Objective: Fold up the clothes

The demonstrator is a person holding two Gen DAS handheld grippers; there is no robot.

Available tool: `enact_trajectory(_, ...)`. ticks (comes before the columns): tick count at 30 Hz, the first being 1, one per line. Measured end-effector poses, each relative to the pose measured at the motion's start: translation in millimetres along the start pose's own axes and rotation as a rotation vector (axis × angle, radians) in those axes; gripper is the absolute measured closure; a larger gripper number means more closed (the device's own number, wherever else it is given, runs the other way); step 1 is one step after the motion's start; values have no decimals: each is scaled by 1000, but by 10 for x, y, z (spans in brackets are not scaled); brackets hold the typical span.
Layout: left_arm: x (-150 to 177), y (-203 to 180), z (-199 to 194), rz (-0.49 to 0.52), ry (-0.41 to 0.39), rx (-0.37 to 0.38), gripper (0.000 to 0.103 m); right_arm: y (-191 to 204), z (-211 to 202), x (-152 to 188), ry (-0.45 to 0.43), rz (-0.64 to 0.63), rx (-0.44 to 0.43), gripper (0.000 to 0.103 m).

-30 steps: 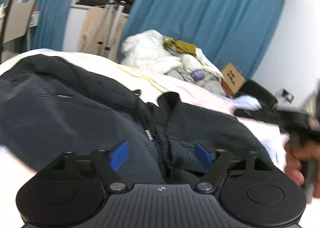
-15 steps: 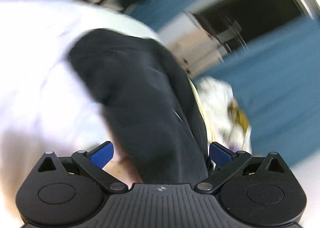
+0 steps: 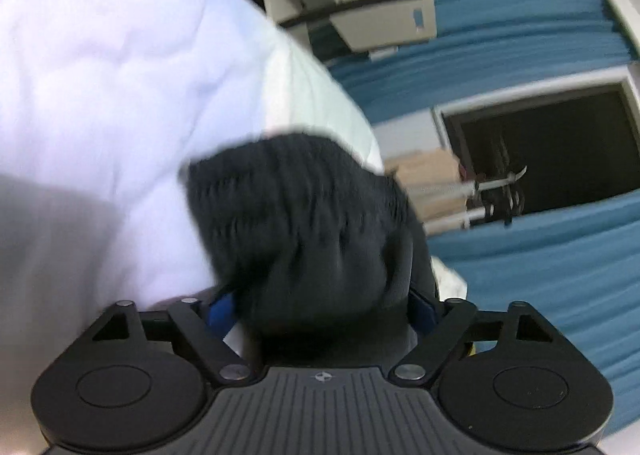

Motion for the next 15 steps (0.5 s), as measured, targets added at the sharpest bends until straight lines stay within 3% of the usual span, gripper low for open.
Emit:
enact_trajectory(2, -52, 25, 67, 7, -14, -1, 30, -17, 68, -9, 5, 12, 9, 50)
enact_trajectory(7, -18, -114, 45, 162, -52, -27, 46, -42, 151, -92, -22, 21, 55, 50)
enact_trajectory(10, 102, -502, 26, 358, -82, -5, 60, -77, 123, -179, -53, 37, 74, 50)
enact_trajectory(15, 464, -1355, -149, 606, -123, 106, 67, -187, 51, -256, -70, 89, 69, 50)
Point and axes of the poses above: each gripper's, at about its wrist camera, not at the fingertips, and z roughly the way its jaws point, y to its left, x to its underside, the point moved 7 cm from there along z, roughly the way its jaws point, and after that the axes turned 13 degrees about x, right-handed, at the moved point
